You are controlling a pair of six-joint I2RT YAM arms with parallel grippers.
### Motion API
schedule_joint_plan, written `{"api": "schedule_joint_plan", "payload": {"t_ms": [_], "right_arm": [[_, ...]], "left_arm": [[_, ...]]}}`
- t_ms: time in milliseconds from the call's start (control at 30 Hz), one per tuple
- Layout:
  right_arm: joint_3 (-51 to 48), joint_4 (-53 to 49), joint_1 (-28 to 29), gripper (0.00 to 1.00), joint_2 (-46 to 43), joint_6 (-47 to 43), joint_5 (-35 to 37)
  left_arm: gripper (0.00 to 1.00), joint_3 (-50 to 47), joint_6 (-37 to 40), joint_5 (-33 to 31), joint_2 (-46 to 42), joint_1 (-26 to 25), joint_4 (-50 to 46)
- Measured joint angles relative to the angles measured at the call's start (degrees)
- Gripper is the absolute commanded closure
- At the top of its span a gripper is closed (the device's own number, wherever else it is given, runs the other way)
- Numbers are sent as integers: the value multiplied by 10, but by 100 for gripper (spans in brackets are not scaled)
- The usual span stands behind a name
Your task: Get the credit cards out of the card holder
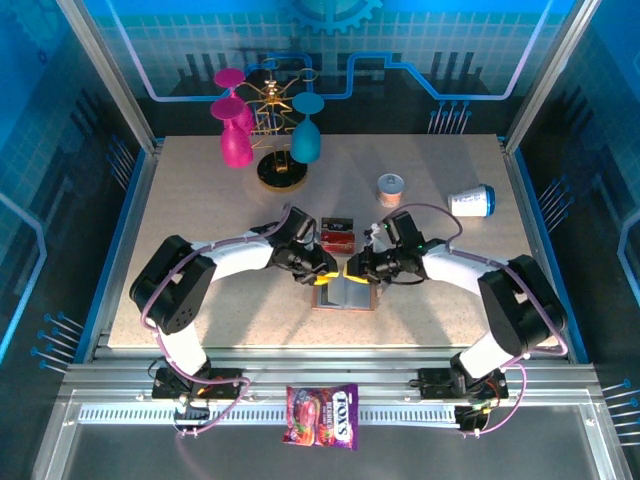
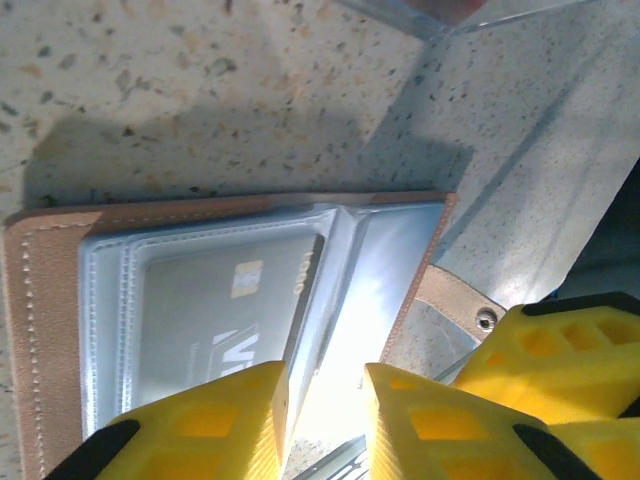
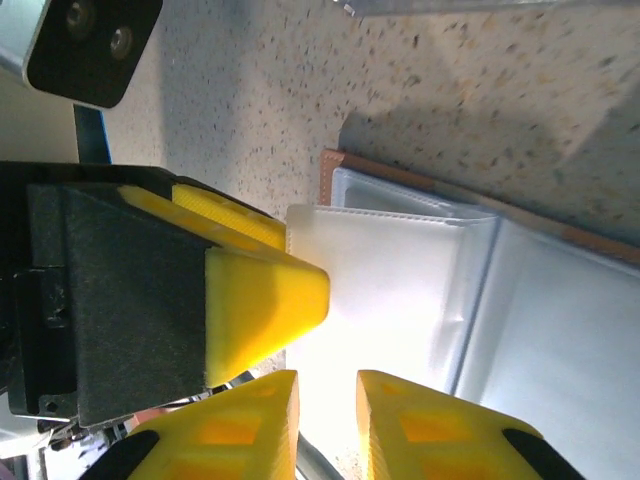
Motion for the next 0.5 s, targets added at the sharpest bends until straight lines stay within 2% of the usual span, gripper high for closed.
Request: {"api": "schedule_joint_plan", "payload": {"t_ms": [500], "right_arm": [[26, -81, -33, 76, -58, -21, 57]], "left_arm": [[60, 57, 35, 43, 37, -2, -10]]}}
